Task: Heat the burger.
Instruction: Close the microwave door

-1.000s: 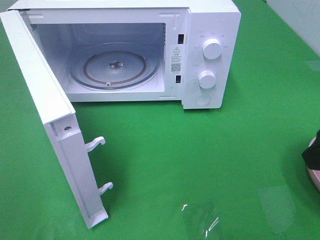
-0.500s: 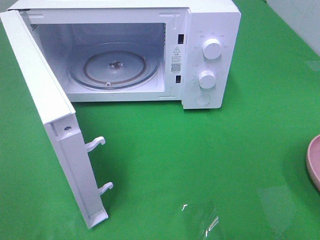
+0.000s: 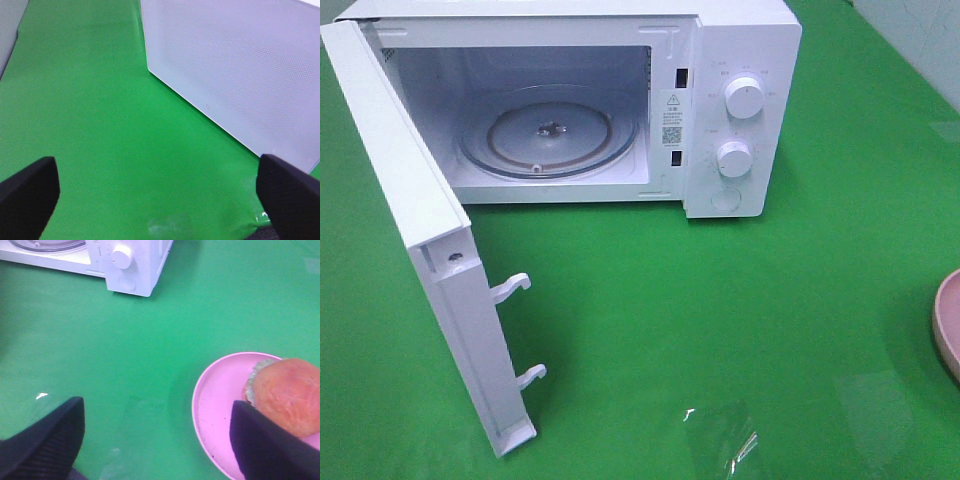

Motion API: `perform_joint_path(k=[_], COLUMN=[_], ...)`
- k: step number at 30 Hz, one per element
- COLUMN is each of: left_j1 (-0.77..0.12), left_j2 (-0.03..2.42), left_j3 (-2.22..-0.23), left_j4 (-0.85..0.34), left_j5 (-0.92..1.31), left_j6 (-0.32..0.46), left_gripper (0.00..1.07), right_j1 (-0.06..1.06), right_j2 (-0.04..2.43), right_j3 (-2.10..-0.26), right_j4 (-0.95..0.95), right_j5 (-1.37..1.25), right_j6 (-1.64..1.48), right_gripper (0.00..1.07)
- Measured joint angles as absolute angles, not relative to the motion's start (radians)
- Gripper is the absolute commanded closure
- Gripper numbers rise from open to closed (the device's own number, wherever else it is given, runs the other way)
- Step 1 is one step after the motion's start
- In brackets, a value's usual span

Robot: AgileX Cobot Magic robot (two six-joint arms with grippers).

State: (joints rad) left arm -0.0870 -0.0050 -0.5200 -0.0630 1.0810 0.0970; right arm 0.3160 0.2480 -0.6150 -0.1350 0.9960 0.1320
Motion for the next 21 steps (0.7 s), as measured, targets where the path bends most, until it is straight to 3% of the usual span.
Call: perform_joint_path(k=[13,21], left_j1=[-0.087,-0.087], left_j2=[-0.005,-0.005], left_j3=[-0.520,-0.520], left_j4=[-0.063,-0.063], left_j5=[1.081,1.081], left_j6=[0.097,0.097], left_gripper=[0.07,0.07], right_j1=[0.076,0.068], right_j2=[-0.004,-0.004], right_j3=[-0.493,-0.493], right_j4=[-0.044,-0.043], right_j5=[0.972,0.972], right_j6=[0.088,0.085], right_gripper=[0.31,0.31])
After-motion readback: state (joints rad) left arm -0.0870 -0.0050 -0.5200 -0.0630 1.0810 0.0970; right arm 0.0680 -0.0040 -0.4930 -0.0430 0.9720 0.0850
